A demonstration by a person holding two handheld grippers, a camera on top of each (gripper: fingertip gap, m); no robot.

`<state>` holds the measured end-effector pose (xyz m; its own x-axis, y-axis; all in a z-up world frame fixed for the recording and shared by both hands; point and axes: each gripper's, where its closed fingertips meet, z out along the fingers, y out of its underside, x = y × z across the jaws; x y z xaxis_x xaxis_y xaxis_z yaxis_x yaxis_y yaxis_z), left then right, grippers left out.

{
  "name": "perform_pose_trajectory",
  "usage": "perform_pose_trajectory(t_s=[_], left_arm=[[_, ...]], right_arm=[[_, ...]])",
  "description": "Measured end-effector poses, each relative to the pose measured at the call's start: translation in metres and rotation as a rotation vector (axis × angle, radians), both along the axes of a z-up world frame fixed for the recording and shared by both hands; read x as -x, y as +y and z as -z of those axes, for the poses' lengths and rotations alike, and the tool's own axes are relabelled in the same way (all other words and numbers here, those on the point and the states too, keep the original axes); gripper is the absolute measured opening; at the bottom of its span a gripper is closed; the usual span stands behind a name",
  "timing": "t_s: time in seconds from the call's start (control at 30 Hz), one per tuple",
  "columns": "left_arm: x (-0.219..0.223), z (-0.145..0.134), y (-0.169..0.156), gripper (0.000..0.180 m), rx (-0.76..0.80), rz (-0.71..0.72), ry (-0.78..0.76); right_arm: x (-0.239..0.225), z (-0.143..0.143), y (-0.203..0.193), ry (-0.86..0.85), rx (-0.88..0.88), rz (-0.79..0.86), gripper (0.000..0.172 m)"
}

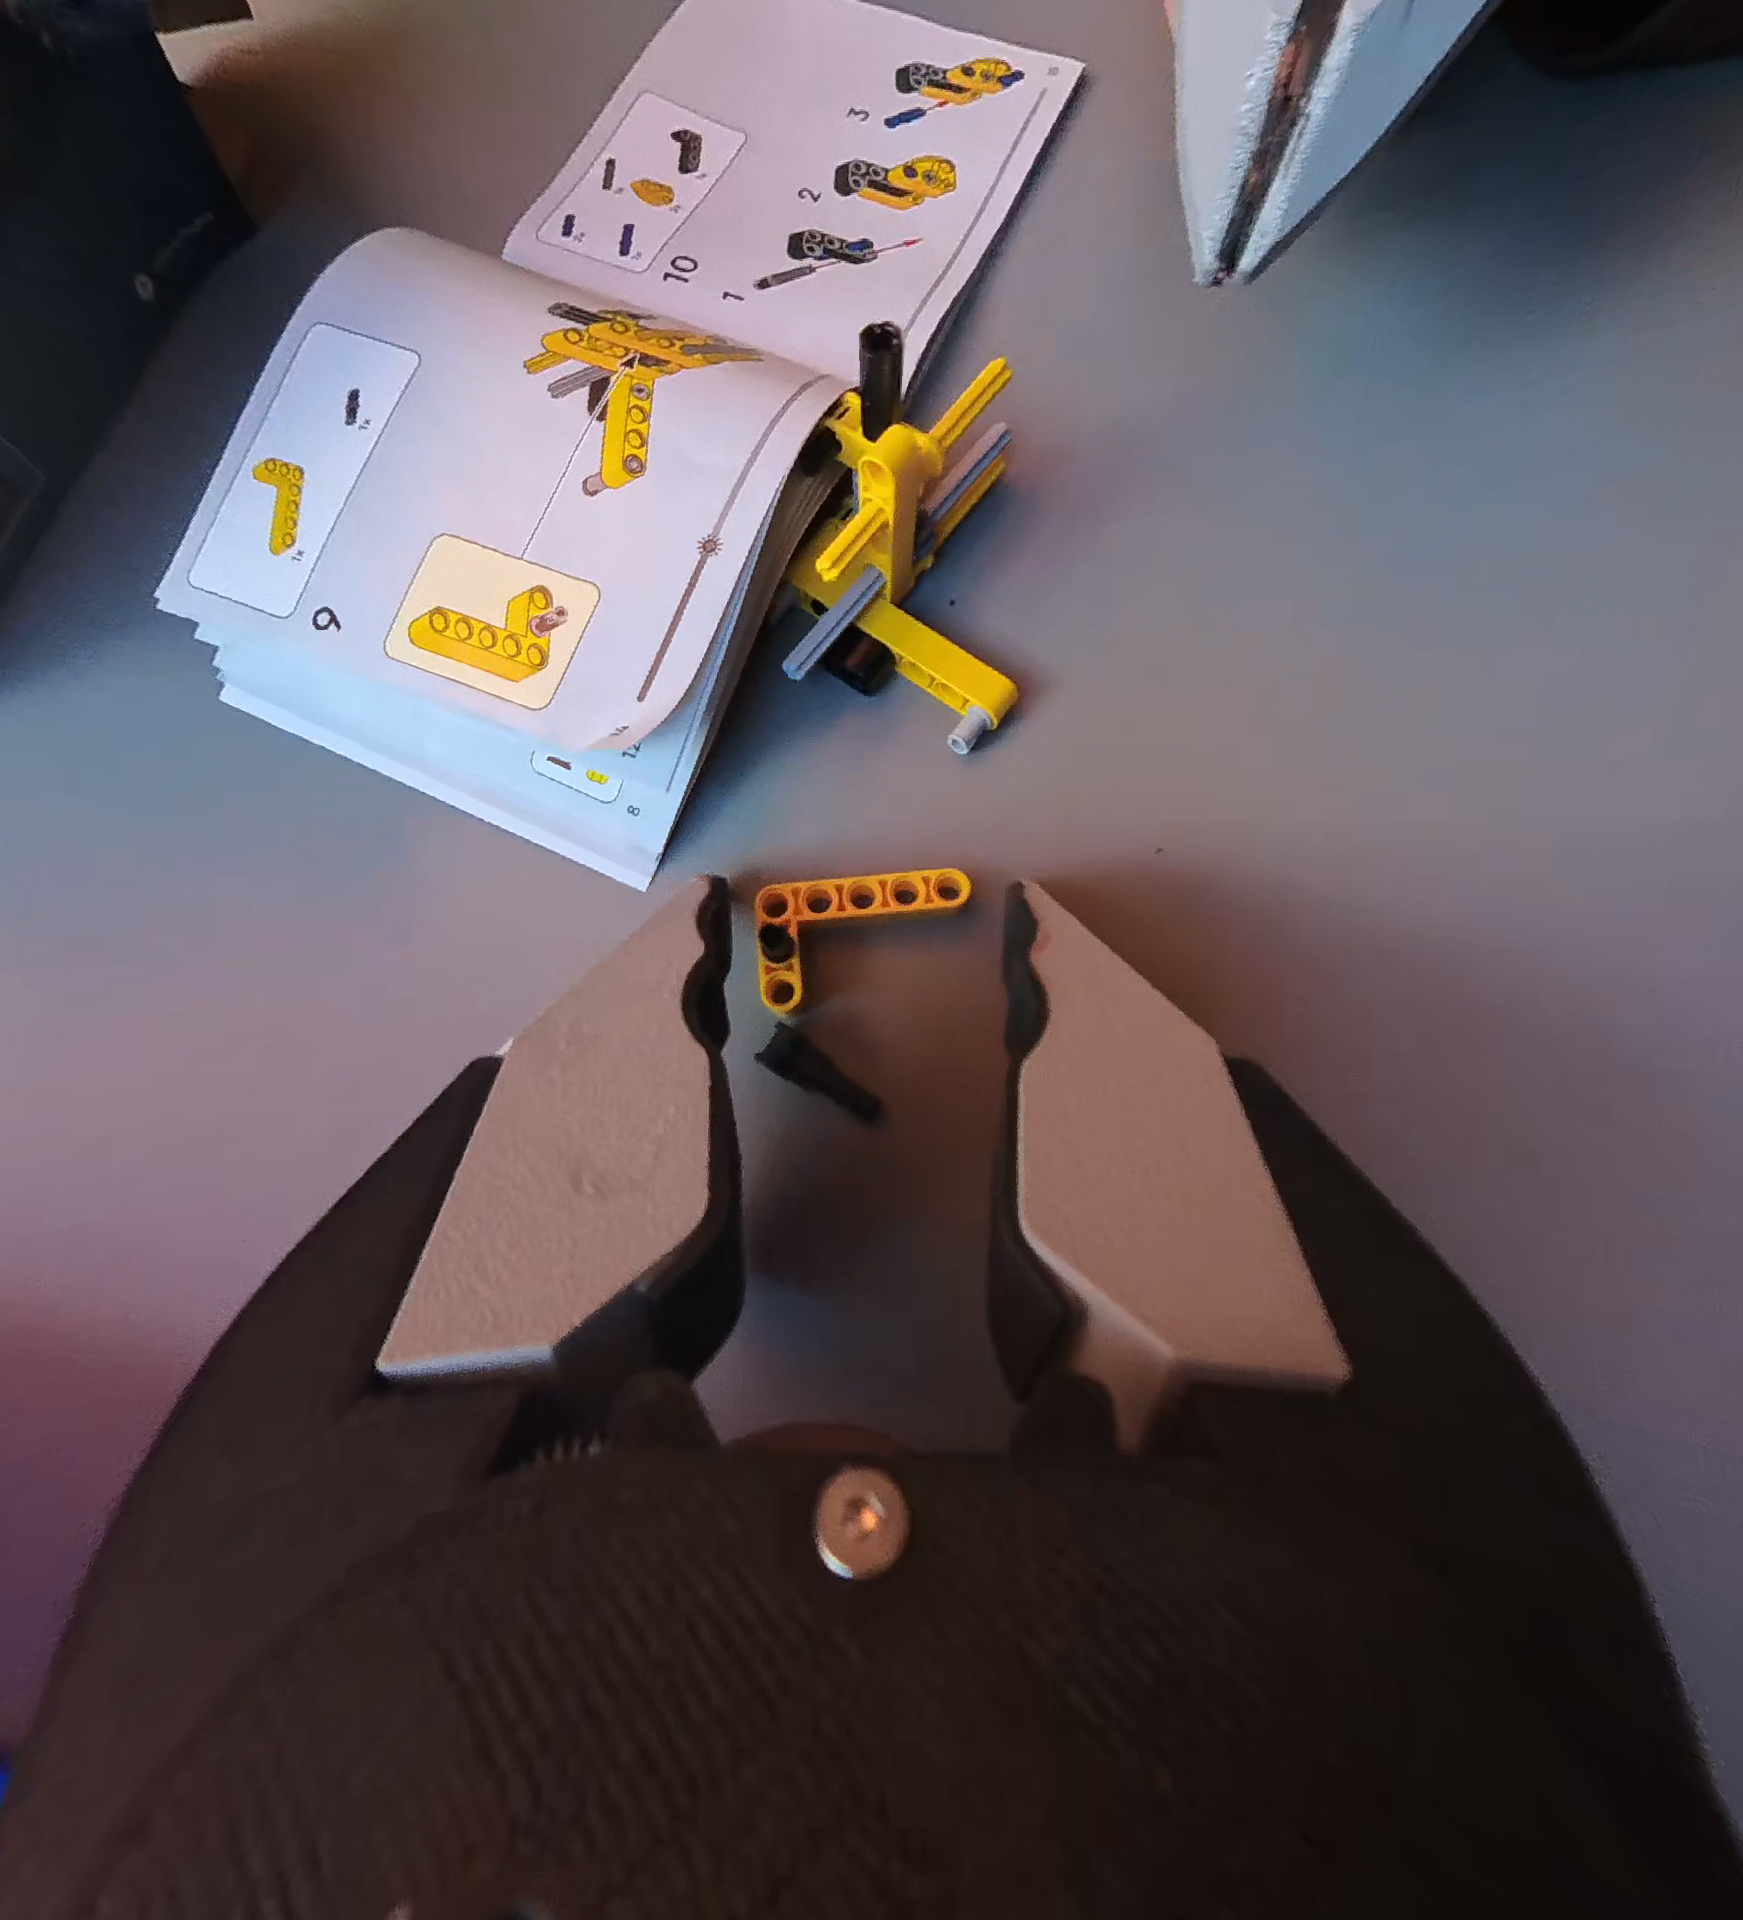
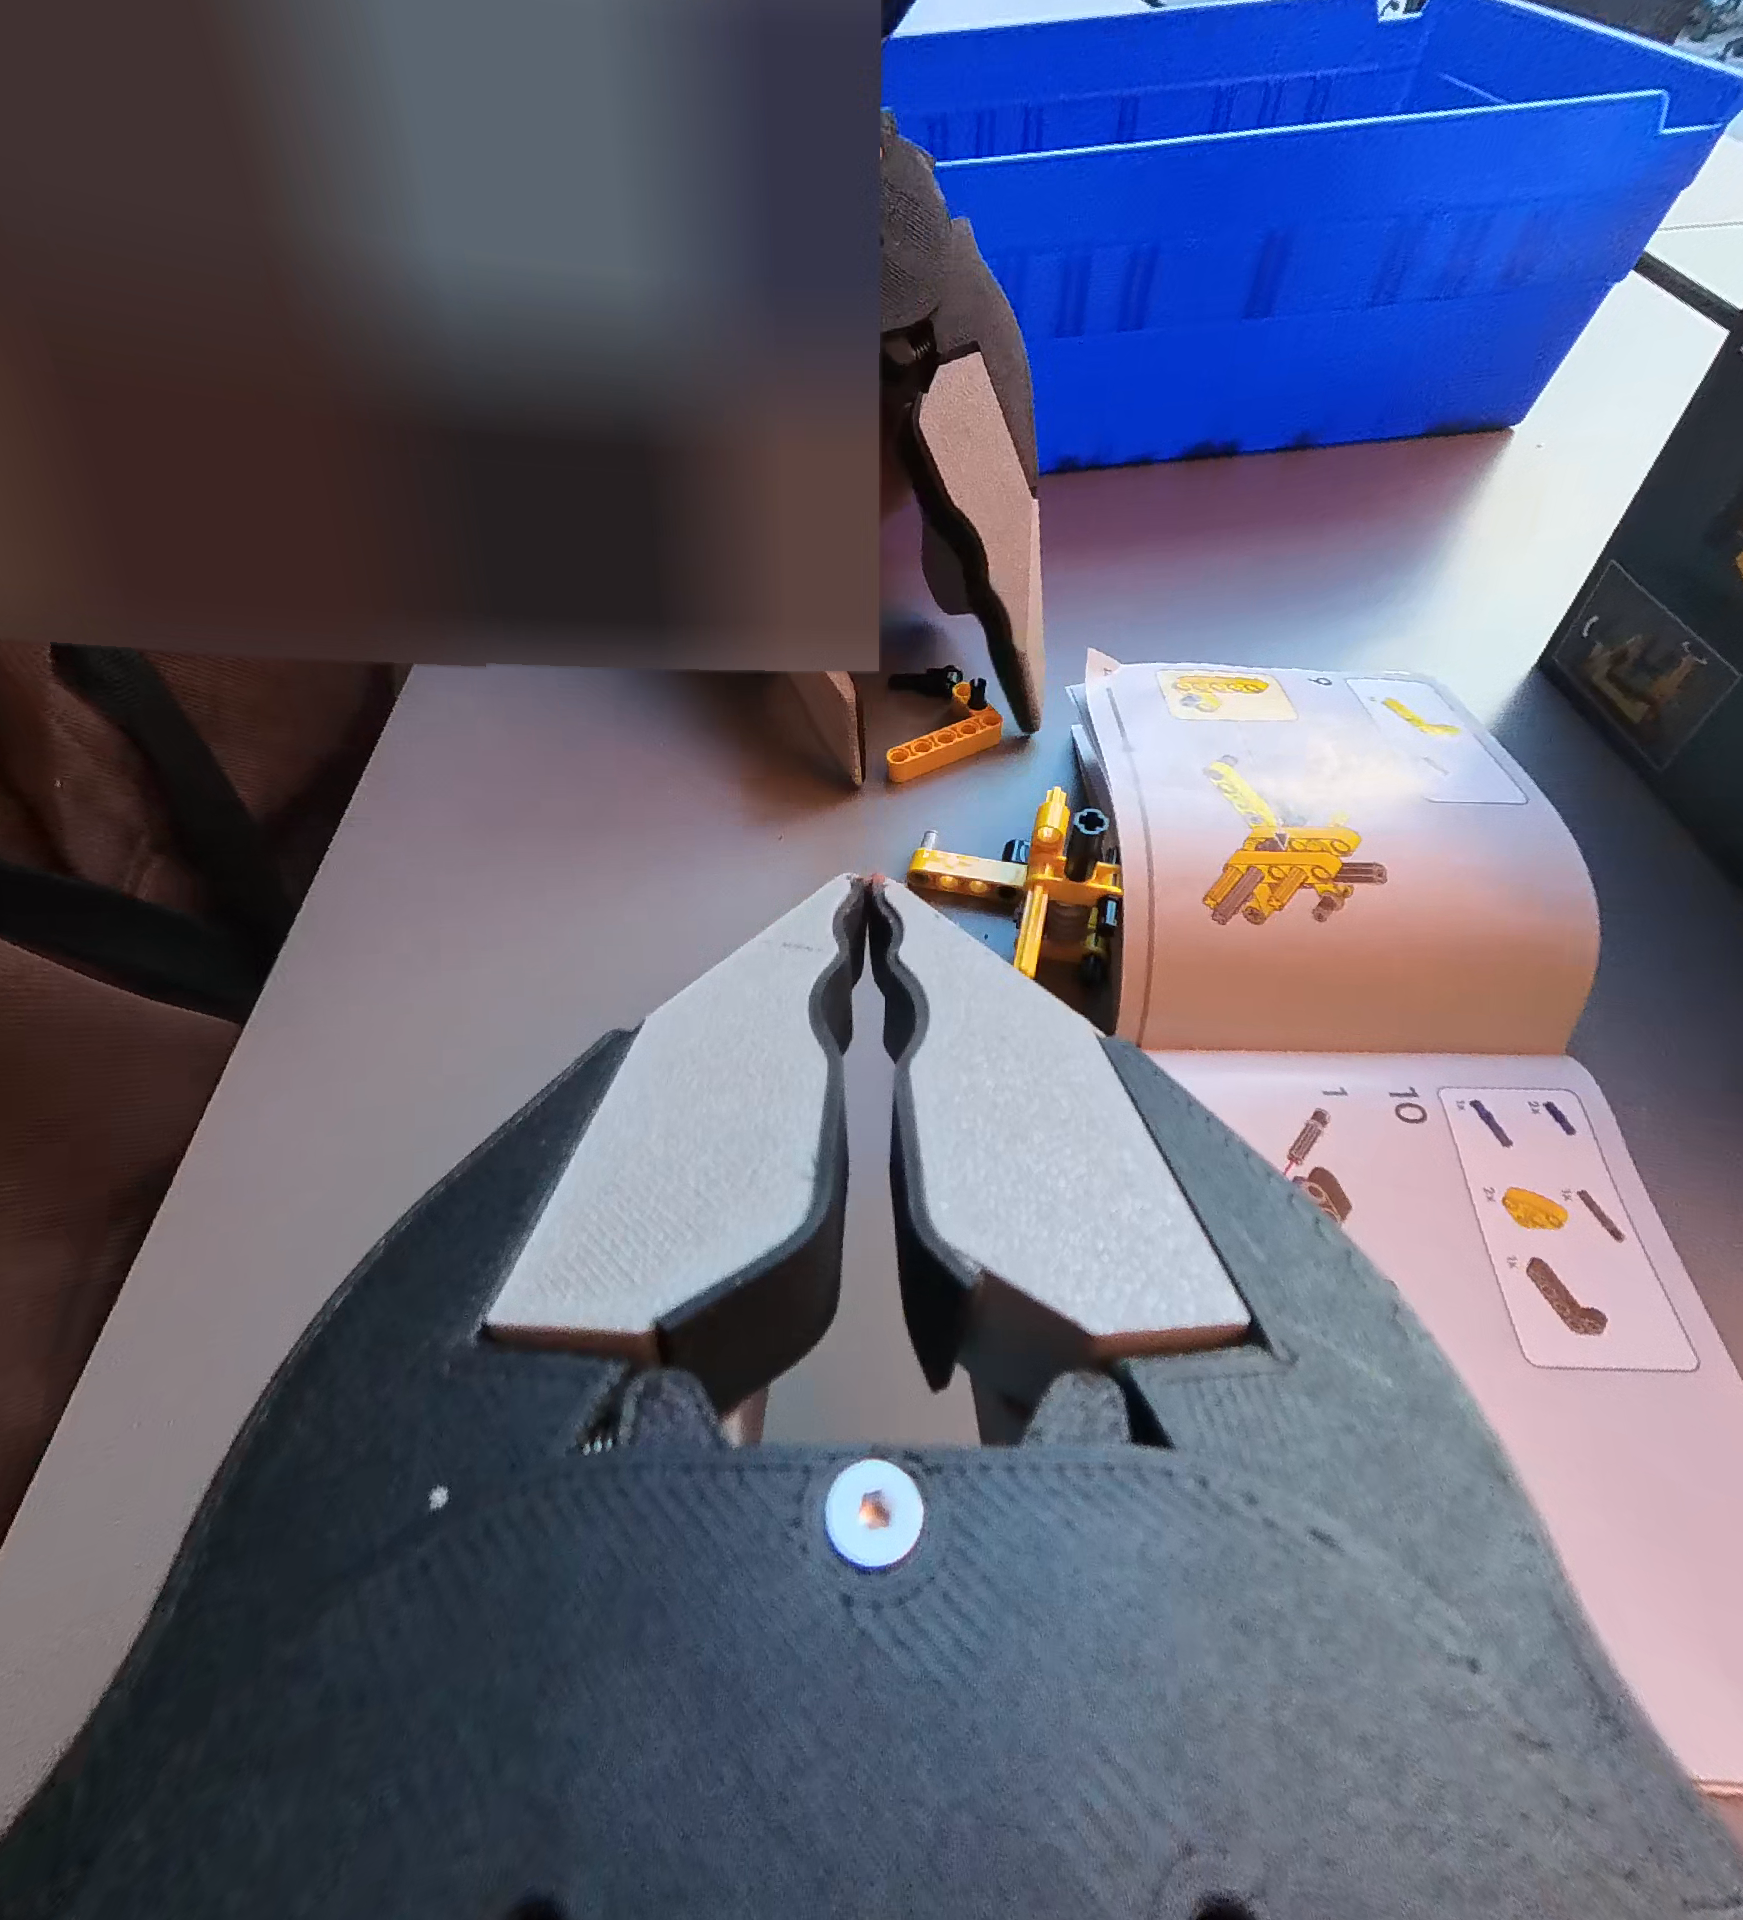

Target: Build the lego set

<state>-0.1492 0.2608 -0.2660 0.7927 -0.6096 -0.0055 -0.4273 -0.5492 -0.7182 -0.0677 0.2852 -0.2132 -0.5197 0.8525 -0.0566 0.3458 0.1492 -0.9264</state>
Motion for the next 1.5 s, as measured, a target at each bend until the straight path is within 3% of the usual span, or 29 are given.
perform_pose_trajectory(t_s=[0.27, 0.4, 0.63, 1.07, 1.23, 1.33, 1.5], left_arm=[[0.008, 0.0, 0.005, 0.057, -0.008, -0.058, 0.013], [0.0, 0.0, 0.001, 0.039, 0.004, -0.018, -0.008], [0.002, -0.001, 0.0, 0.038, -0.01, 0.005, 0.023], [-0.027, -0.04, 0.002, 0.038, -0.214, 0.101, -0.051], [-0.046, -0.046, -0.004, 0.038, -0.166, 0.132, -0.197], [-0.061, -0.054, -0.01, 0.038, -0.109, 0.164, -0.338], [-0.074, -0.062, -0.015, 0.038, 0.001, 0.163, -0.541]], right_arm=[[0.0, 0.001, -0.001, -0.004, -0.013, -0.005, 0.0], [0.0, 0.002, -0.002, -0.006, -0.012, -0.008, 0.0], [-0.001, 0.0, -0.001, -0.004, 0.002, -0.008, 0.0], [0.002, 0.001, -0.003, 0.019, -0.055, 0.01, 0.0], [0.008, -0.008, -0.02, 0.151, -0.167, 0.012, 0.013], [0.01, -0.009, -0.035, 0.253, -0.358, 0.013, 0.026], [0.009, -0.021, -0.056, 0.444, -0.635, 0.018, 0.027]])
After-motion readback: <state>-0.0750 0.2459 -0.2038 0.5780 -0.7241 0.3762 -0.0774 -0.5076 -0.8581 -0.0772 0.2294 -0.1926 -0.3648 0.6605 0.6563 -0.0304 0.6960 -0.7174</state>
